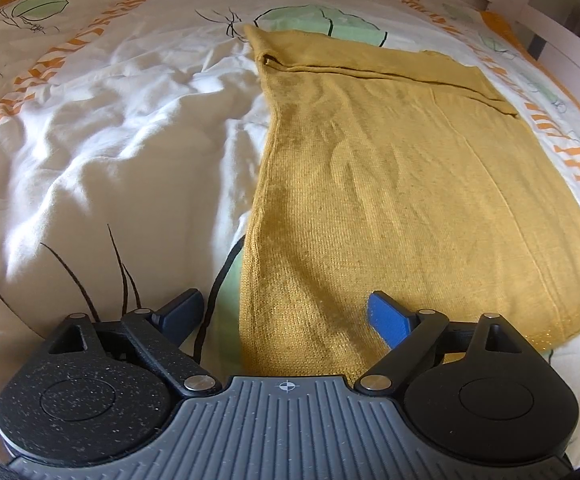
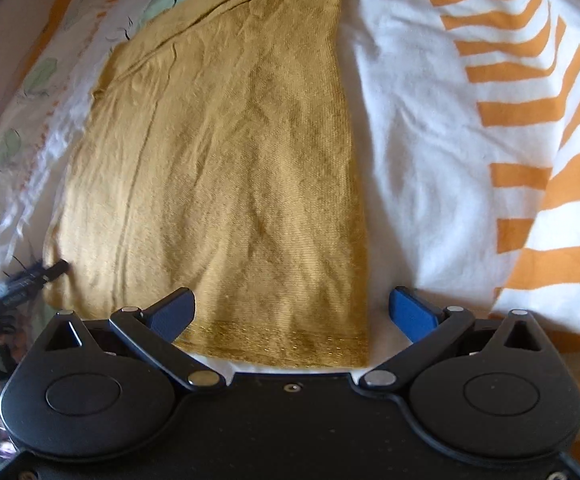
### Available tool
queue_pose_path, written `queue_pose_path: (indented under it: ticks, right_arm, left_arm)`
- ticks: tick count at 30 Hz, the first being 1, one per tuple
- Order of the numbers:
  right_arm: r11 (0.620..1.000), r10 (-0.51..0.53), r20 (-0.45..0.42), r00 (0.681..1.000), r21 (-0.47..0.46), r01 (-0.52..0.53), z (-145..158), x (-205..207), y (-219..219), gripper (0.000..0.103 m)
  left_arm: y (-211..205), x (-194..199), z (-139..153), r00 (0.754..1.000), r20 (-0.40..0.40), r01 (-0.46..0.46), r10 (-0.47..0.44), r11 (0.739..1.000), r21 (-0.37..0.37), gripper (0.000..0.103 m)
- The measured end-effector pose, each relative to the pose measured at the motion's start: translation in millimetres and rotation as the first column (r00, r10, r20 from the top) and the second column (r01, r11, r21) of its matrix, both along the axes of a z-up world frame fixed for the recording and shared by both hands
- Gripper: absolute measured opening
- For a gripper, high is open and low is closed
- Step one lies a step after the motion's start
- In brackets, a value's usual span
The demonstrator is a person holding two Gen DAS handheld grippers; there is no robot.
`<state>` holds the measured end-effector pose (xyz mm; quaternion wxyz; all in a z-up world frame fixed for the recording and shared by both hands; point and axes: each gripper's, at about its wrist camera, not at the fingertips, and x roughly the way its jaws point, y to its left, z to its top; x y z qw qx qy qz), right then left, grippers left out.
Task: Fold small clothes
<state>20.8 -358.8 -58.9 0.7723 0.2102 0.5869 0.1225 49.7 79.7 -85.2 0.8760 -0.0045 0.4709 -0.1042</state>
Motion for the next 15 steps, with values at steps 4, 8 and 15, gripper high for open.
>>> queue_pose_path:
  ticks: [4, 8, 15]
  right_arm:
    - [0.996, -0.03, -0.004, 1.0, 0.084, 0.03, -3, -1, -9, 0.103]
    - [0.986, -0.03, -0.021, 0.999, 0.165, 0.033, -6, -3, -14, 0.103]
    - [0.98, -0.019, -0.032, 0.999, 0.198, 0.025, -9, -5, -8, 0.103]
  left_arm:
    - [-2, 0, 0, 1.0, -0.002, 0.008, -0.008, 1.0, 0.004, 0.091]
    - [0, -1, 1, 1.0, -0.005, 0.021, -0.021, 1.0, -0.024, 0.088]
    - [5, -7, 4, 1.0, -0.01, 0.028, -0.029, 0.998, -0.064, 0.044]
